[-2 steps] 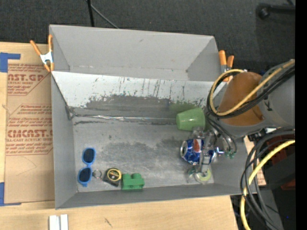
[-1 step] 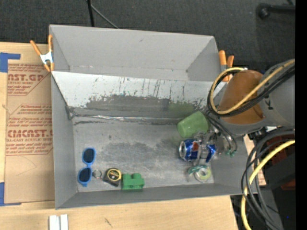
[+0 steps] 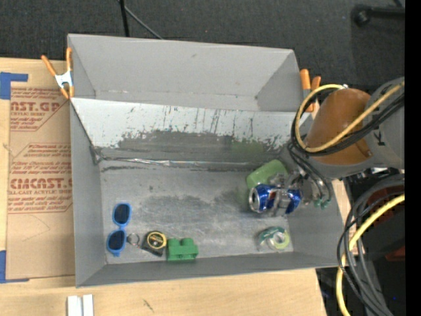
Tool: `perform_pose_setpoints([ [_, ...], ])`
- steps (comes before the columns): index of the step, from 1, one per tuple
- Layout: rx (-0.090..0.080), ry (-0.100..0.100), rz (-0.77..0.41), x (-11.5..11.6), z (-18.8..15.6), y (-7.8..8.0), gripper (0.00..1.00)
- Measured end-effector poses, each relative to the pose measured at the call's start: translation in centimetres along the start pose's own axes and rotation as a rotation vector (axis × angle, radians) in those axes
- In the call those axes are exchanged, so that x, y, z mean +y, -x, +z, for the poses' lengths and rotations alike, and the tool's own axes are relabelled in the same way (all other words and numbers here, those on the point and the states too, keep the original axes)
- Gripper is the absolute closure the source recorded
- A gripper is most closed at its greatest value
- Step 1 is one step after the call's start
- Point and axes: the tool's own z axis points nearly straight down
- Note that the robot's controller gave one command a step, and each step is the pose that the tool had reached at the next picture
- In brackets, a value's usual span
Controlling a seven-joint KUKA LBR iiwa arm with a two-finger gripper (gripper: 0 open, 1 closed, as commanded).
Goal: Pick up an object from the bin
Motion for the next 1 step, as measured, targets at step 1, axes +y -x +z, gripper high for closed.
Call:
perform_pose_setpoints([
  [1, -0.005, 0.0, 0.0, 0.03, -7.1, 0.22, 1.0],
])
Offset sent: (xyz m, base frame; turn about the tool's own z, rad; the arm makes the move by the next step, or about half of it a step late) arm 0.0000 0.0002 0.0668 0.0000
